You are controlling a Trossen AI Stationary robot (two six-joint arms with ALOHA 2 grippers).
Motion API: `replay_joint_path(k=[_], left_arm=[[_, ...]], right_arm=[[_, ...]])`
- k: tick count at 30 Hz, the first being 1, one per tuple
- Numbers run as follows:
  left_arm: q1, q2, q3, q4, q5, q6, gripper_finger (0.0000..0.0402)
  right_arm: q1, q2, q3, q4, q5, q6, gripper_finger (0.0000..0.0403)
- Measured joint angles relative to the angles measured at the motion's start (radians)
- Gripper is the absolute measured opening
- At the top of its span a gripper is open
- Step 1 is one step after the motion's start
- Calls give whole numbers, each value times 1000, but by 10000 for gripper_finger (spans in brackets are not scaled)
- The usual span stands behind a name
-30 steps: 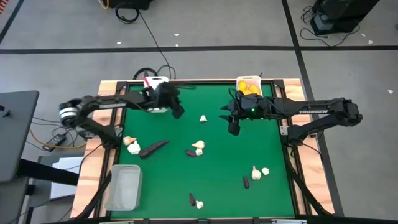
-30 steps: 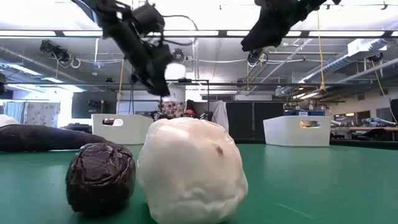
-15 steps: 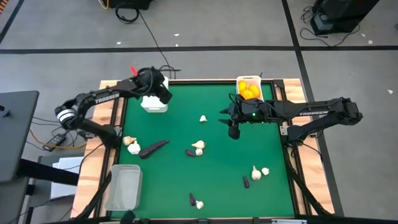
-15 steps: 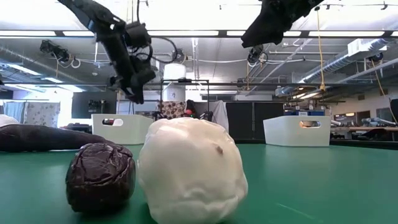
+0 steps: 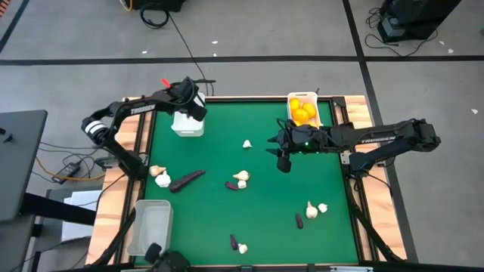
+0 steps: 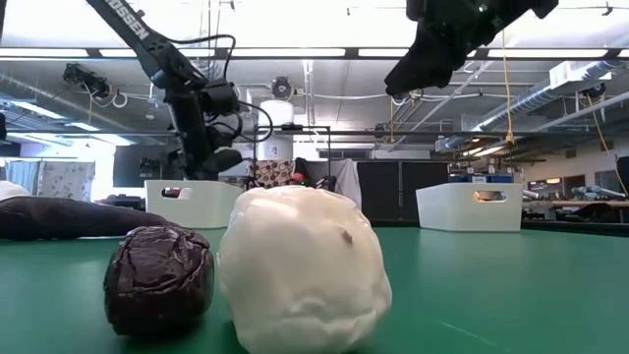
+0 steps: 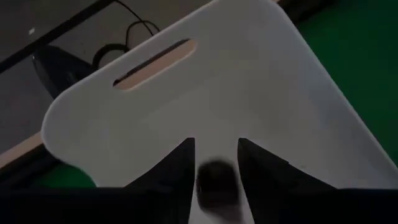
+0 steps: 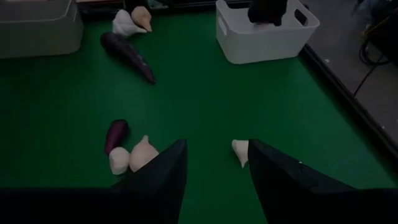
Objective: Sort produce into baskets
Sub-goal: Put the top eggplant into the left white bin, then put the top left eggplant into the left white bin
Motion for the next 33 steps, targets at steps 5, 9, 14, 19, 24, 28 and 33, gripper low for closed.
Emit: replay_joint_path(k=[5, 9, 14, 19, 24, 28, 33], left_arm=[[8, 16, 0, 40, 0, 5, 148], [8, -11, 0, 26, 5, 15, 157], [-6, -120, 0, -104, 109, 9, 157], [-98, -277, 0, -231, 116, 7, 158], [-257, -411, 0, -343, 121, -81, 157], [-413, -455, -18, -398, 122, -159, 157], [-622, -450, -61, -443, 142, -275, 156]], right_arm=[[0, 0, -31, 60, 0, 0, 181], [0, 0, -35, 68, 0, 0, 181], [0, 0, -35, 78, -1, 1, 181], [0, 43, -35, 138, -1, 9, 181], [0, 117, -35, 273, 27, -9, 181], [2, 188, -34, 374, 22, -19, 181], [3, 261, -34, 408, 19, -20, 181]])
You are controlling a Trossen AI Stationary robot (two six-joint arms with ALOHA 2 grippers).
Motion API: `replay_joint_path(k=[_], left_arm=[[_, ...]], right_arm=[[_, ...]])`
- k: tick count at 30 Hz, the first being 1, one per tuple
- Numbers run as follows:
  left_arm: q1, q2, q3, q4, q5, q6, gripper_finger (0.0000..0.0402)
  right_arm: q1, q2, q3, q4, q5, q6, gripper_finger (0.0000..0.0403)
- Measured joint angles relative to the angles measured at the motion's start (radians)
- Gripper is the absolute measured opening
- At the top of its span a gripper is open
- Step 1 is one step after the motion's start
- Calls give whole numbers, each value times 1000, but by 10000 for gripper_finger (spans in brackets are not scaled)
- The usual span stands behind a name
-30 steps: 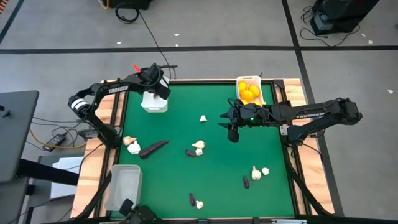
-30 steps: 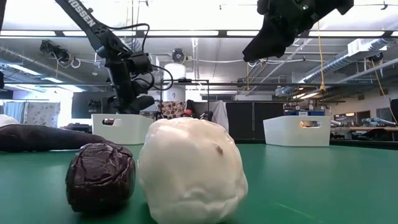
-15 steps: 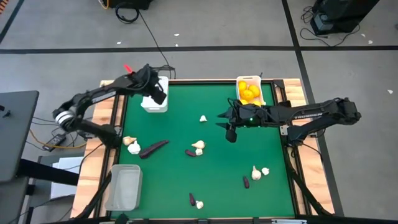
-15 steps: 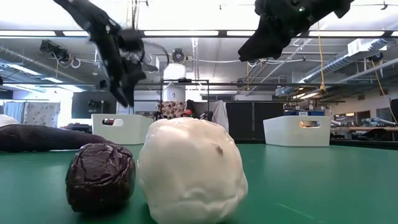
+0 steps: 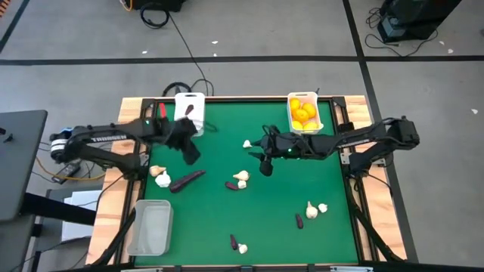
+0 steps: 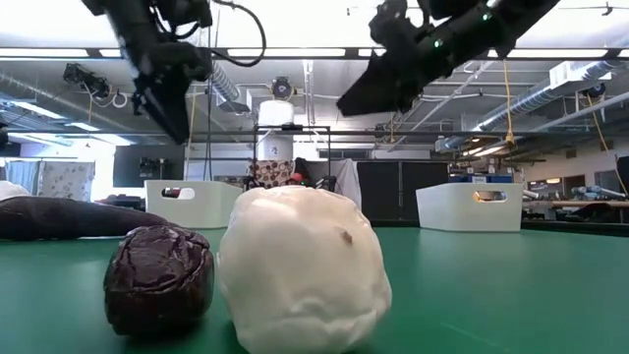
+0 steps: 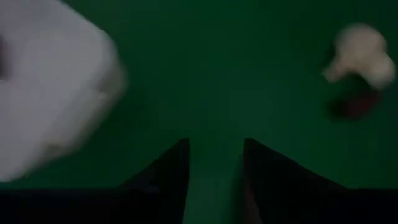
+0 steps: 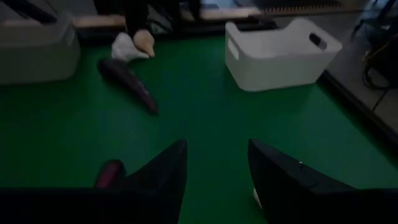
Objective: Sort produce into baskets
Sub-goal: Put the top left eggplant into the left white bin
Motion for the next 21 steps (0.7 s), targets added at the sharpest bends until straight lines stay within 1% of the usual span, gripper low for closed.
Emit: replay_joint_path(k=[4, 9, 15, 18, 21], left_arm=[[-138, 6, -49, 7, 56, -67, 156], [-247, 5, -92, 46, 44, -102, 158], [-319, 10, -157, 157, 49, -138, 159], [-331, 18, -200, 194, 52, -155, 159], [-334, 27, -248, 224, 30, -158, 159]], right_arm=[[-1, 47, 0, 16, 15, 2, 181], [-2, 93, 0, 42, 10, -12, 181], [-3, 127, 0, 54, 8, -7, 181], [-3, 132, 1, 64, 6, -7, 181], [-3, 132, 0, 77, 6, -7, 181]])
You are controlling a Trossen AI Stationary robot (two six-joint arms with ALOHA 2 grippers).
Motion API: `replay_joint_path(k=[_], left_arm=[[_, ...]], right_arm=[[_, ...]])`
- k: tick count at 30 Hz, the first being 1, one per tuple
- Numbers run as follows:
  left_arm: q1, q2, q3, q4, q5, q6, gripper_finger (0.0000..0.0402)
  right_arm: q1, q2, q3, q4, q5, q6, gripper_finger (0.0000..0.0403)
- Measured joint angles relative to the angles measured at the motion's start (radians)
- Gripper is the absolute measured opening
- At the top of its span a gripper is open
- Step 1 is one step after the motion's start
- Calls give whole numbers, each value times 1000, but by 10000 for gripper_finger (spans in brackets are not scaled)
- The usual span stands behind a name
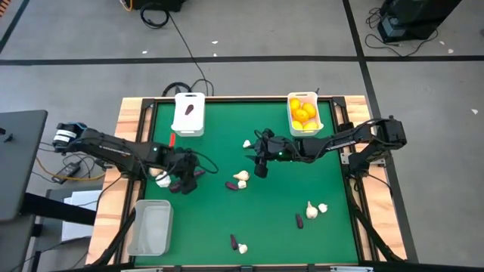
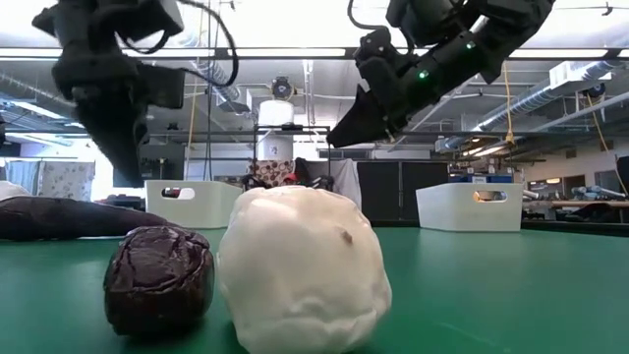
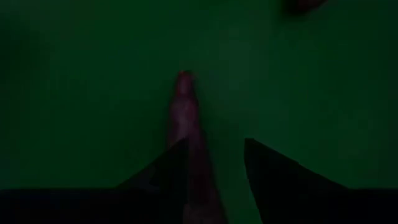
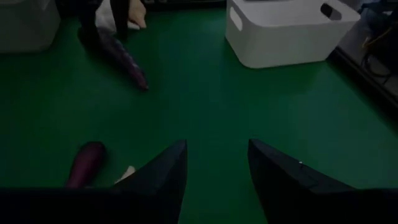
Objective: Sort produce into baskets
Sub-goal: Put the top left eggplant into the left white bin
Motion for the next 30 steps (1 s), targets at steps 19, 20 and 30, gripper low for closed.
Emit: replay_joint_path(k=[19, 20, 30], left_arm=[[1, 158, -60, 85, -89, -6, 158], [1, 159, -61, 85, -94, -5, 155], [31, 168, -4, 88, -151, 17, 129]], right_arm=[[-6, 6, 0, -7, -11, 0, 181], [-6, 6, 0, -8, -10, 0, 181], [-6, 6, 0, -15, -71, -26, 181]])
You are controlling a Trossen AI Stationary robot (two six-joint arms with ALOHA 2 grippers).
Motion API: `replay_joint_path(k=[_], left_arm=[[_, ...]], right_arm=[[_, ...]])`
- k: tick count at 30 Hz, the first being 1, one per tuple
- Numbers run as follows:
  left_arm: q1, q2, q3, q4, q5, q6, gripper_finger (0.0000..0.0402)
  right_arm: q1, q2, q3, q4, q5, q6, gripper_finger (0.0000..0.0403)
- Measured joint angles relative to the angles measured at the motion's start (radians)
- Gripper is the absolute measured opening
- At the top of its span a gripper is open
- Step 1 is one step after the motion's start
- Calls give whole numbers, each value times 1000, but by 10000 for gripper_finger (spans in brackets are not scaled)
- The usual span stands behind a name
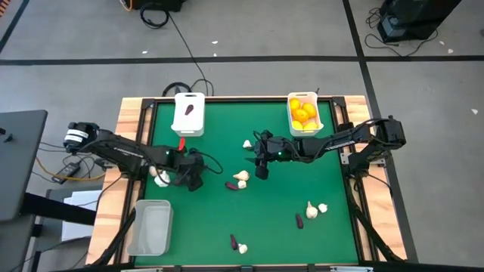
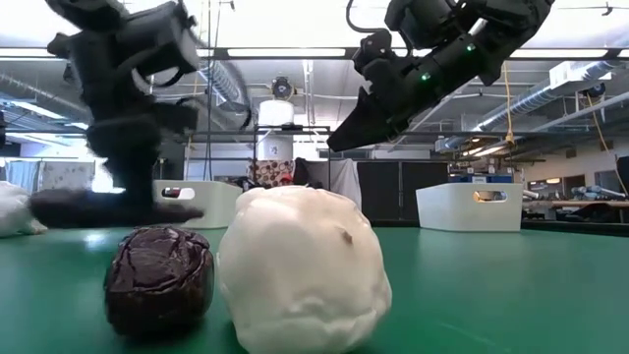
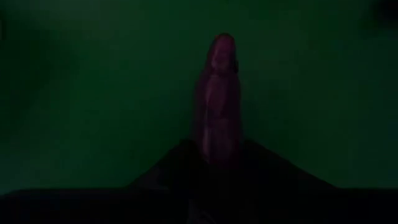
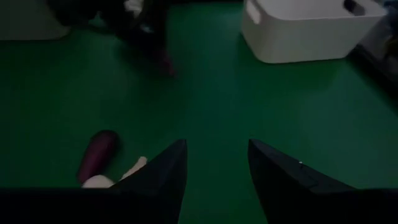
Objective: Sort produce into baskets
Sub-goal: Put the top left eggplant into the left white bin
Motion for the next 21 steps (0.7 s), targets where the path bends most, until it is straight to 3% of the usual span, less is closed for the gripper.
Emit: replay_joint_path(k=[9, 21], left_arm=[[190, -1, 180, 2, -45, 236, 135], [651, -2, 374, 14, 21, 443, 135]], right_arm=[[2, 0, 0, 0, -59, 78, 181], [2, 0, 0, -49, -59, 75, 181]])
